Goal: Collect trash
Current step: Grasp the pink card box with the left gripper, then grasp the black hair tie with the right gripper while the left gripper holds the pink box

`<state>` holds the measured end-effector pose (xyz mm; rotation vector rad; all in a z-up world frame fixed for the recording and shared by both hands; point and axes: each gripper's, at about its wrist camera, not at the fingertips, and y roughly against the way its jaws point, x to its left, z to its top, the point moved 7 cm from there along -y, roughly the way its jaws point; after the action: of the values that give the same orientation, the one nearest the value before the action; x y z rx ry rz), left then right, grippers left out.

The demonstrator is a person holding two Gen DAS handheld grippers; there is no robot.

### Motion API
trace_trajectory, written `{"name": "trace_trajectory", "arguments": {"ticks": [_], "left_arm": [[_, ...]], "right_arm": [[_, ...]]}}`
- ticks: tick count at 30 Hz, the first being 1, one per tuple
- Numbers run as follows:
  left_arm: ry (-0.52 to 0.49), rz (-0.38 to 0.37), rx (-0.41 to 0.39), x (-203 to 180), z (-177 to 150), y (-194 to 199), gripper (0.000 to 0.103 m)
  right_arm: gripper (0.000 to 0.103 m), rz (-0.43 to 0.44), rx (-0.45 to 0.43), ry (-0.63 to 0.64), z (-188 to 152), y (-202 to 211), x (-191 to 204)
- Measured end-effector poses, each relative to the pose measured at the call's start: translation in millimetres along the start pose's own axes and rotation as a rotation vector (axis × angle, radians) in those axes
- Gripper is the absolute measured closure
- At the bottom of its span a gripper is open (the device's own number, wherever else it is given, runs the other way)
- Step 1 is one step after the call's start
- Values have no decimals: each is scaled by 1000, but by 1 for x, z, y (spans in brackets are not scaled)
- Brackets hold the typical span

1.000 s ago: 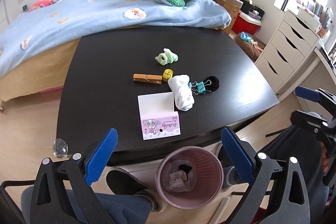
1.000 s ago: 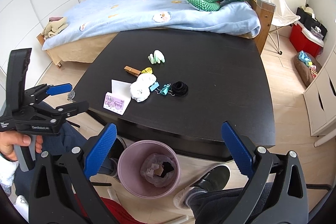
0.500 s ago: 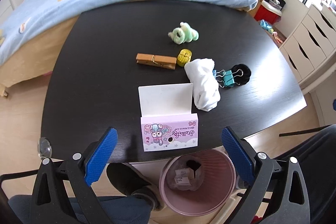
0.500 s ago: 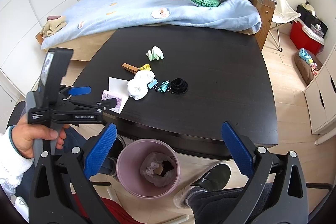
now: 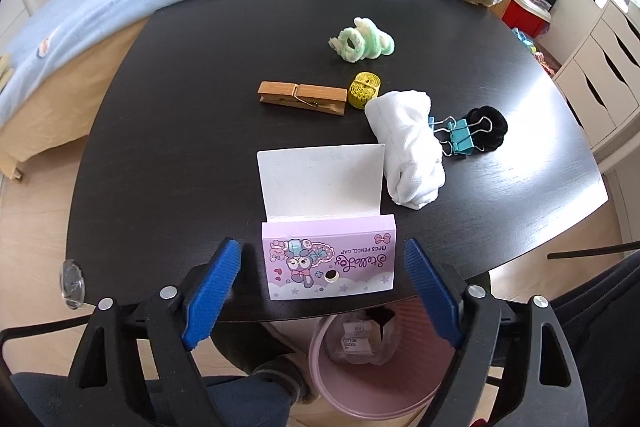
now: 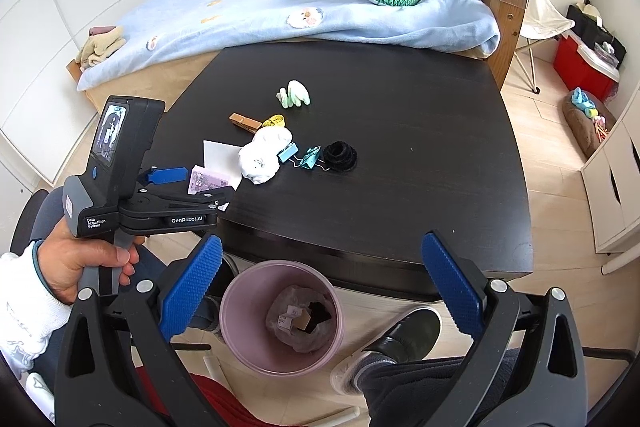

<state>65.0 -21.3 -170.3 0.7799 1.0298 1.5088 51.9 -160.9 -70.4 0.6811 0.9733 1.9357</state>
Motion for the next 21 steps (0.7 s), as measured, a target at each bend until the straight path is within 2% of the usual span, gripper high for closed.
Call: {"name": "trace_trajectory", "arguments": {"ticks": [5, 13, 21], "left_arm": [[-4, -13, 6, 0, -2, -2, 40], [0, -16, -20, 8, 2, 5, 41], [-28, -24, -78, 11, 11, 27, 41]], "right_arm": [[5, 2, 5, 0, 0, -4, 0], [5, 8, 8, 11, 5, -10, 3], [5, 8, 25, 38, 18, -25, 4]]}}
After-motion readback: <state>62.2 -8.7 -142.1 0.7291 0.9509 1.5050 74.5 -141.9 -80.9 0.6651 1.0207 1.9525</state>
